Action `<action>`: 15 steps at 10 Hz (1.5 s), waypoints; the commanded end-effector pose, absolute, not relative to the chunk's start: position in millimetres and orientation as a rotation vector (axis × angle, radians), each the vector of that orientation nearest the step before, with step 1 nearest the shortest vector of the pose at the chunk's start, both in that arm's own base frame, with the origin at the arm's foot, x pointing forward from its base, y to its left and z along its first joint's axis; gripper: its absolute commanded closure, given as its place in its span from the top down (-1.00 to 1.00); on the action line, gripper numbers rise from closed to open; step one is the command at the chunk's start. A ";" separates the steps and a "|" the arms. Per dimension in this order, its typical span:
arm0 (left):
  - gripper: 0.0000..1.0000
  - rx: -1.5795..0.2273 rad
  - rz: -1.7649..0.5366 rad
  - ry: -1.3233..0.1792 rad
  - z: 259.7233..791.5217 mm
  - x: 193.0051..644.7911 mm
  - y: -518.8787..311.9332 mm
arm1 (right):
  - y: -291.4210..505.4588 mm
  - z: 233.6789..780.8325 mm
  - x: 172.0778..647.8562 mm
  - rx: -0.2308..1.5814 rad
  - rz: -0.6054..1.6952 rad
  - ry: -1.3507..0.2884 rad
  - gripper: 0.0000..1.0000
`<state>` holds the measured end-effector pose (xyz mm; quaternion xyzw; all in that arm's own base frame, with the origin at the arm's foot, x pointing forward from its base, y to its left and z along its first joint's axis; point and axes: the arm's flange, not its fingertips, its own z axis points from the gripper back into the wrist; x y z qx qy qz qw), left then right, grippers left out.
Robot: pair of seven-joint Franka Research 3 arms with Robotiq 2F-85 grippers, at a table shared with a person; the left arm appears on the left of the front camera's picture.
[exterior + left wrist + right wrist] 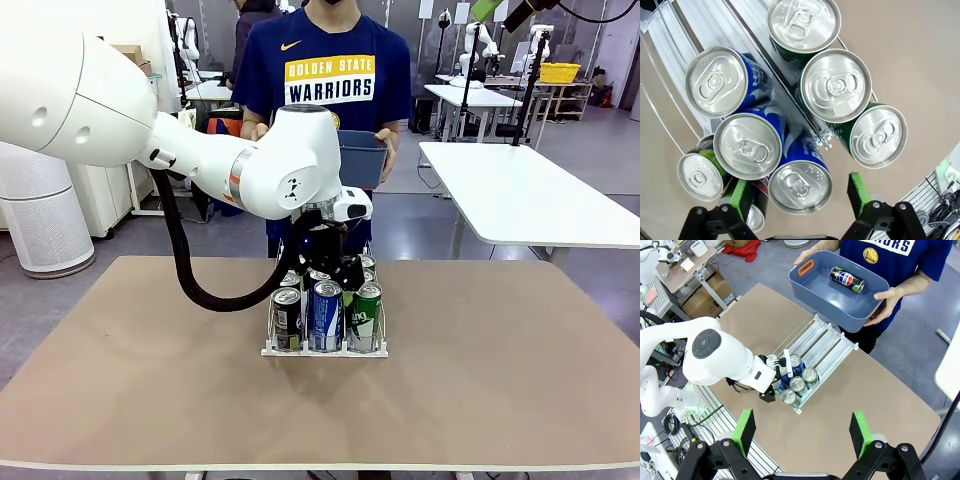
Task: Fill the beverage cans into the dispenser.
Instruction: Pick up the Pepsi coke handed by the human.
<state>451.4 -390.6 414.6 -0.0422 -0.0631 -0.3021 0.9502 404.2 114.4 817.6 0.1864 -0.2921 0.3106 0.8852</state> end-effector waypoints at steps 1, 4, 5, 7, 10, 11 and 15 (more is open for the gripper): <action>1.00 -0.085 -0.614 -0.127 414.7 450.1 -389.9 | 113.9 817.5 403.5 0.387 0.645 -0.608 1.00; 1.00 -0.192 -0.702 -0.050 440.1 437.2 -370.3 | 113.9 817.5 403.5 0.387 0.645 -0.608 1.00; 1.00 -0.233 -0.744 -0.077 458.5 436.2 -354.5 | 113.9 817.5 403.5 0.387 0.645 -0.608 1.00; 1.00 -0.234 -0.784 -0.104 501.2 426.8 -318.6 | 113.9 817.5 403.5 0.387 0.645 -0.608 1.00; 1.00 -0.130 -0.710 -0.240 579.1 420.5 -254.0 | 113.9 817.5 403.5 0.387 0.645 -0.608 1.00; 1.00 -0.131 -0.697 -0.309 606.2 418.4 -235.9 | 113.9 817.5 403.5 0.387 0.645 -0.608 1.00; 1.00 -0.100 -0.721 -0.589 705.9 407.2 -179.7 | 113.9 817.5 403.5 0.387 0.645 -0.608 1.00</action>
